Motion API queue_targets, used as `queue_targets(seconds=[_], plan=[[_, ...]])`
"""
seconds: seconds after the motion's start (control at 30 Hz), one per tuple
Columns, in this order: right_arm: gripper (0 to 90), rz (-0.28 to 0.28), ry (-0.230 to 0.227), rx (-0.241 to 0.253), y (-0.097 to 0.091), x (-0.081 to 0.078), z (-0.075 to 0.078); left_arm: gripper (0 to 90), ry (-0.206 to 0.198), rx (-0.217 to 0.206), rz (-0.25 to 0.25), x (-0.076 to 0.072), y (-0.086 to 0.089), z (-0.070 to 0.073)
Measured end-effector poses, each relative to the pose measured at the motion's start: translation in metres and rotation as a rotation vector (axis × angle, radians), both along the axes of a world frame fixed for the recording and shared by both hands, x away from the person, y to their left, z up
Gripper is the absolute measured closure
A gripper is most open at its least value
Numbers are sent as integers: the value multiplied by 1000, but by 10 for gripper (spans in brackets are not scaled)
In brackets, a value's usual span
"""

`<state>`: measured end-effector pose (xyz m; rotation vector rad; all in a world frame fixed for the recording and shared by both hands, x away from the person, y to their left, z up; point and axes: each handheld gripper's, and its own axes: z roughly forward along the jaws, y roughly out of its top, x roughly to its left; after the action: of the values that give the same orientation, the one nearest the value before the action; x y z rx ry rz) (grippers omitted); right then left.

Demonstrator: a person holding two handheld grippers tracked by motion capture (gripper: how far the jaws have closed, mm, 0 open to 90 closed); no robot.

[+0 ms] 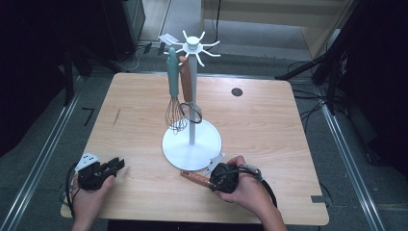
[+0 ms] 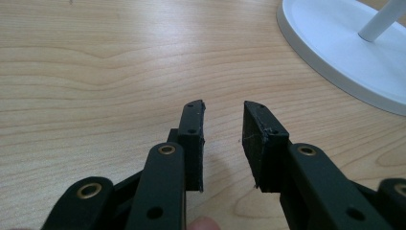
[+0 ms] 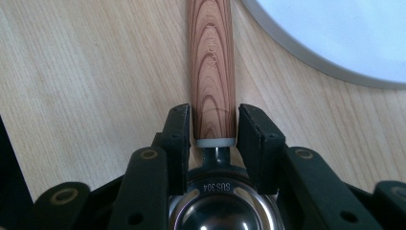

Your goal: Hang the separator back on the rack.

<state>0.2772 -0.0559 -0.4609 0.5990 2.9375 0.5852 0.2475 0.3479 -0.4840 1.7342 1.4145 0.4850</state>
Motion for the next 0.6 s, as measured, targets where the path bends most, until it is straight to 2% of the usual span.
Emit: queue_targets(seconds=[0.23, 0.27, 0.6], plan=[[677, -5, 39, -44, 6, 3, 0, 673, -4, 4, 12, 0, 1, 1], [678, 6, 45, -72, 8, 4, -1, 673, -4, 5, 12, 0, 0, 1], [706, 1, 62, -150, 17, 6, 0, 662, -1, 14, 12, 0, -1, 0]])
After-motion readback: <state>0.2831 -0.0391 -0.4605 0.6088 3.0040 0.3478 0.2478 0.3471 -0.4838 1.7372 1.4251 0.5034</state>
